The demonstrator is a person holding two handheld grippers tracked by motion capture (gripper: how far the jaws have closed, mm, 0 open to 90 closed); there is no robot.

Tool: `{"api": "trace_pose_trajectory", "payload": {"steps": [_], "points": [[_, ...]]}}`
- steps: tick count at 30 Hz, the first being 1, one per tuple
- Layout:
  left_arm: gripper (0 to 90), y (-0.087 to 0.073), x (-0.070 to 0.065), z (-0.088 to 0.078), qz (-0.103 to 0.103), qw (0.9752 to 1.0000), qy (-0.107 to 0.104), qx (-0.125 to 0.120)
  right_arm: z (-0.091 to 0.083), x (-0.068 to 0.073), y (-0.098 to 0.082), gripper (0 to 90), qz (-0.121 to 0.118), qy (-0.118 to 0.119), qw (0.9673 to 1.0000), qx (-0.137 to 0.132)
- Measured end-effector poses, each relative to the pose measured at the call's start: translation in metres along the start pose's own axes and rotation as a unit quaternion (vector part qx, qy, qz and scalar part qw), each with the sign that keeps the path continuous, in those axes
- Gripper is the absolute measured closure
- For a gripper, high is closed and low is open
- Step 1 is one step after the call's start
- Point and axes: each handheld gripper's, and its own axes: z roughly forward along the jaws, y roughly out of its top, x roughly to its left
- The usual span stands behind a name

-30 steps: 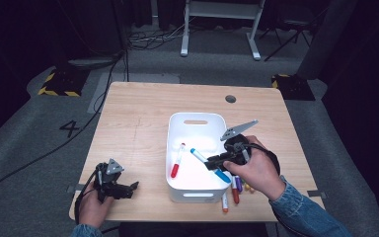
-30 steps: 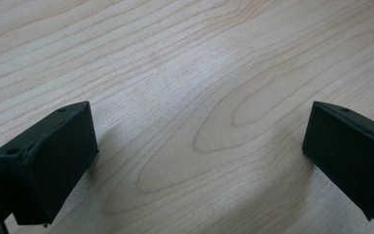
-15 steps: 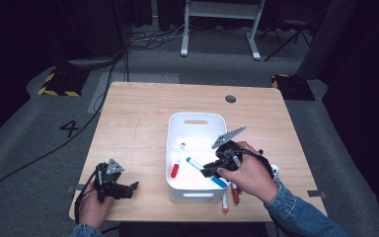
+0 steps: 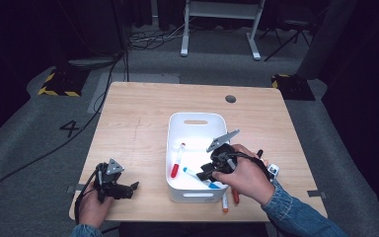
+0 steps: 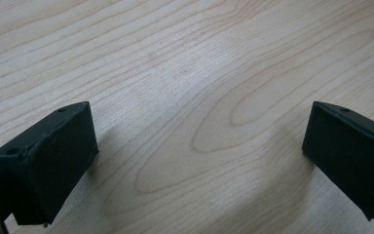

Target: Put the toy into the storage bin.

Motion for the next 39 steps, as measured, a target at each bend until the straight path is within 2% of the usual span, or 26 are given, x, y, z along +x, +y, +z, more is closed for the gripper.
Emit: {"api": "trace_pose_trajectory", "payload": {"steps": [2, 7, 16, 22, 26, 33, 37, 39], "points": [[0.0, 0.000, 0.000, 0.000, 0.000, 1.0000, 0.000, 0.000, -0.007, -0.001, 0.001, 56.6, 0.002, -0.012, 0.9999, -0.012], [0.0, 0.000, 0.000, 0.000, 0.000, 1.0000, 0.000, 0.000, -0.026, -0.008, 0.000, 56.3, 0.011, -0.023, 0.9986, -0.046], [0.0, 0.000, 0.000, 0.001, 0.000, 1.0000, -0.002, 0.000, -0.054, -0.029, -0.010, 60.0, 0.045, -0.053, 0.9953, -0.067], [0.0, 0.001, 0.000, 0.001, 0.000, 1.0000, 0.003, 0.000, -0.069, -0.045, -0.021, 61.7, 0.067, -0.073, 0.9917, -0.082], [0.0, 0.002, -0.001, 0.002, -0.002, 1.0000, 0.001, -0.001, -0.079, -0.056, -0.029, 63.7, 0.091, -0.089, 0.9876, -0.091], [0.0, 0.002, -0.001, 0.002, -0.002, 1.0000, 0.002, -0.001, -0.081, -0.083, -0.044, 65.9, 0.121, -0.118, 0.9826, -0.077], [0.0, 0.002, -0.001, 0.002, -0.002, 1.0000, 0.001, 0.000, -0.074, -0.097, -0.053, 67.4, 0.138, -0.131, 0.9801, -0.057], [0.0, 0.002, -0.001, 0.002, -0.002, 1.0000, 0.002, 0.000, -0.068, -0.104, -0.058, 67.8, 0.149, -0.130, 0.9791, -0.044]]}}
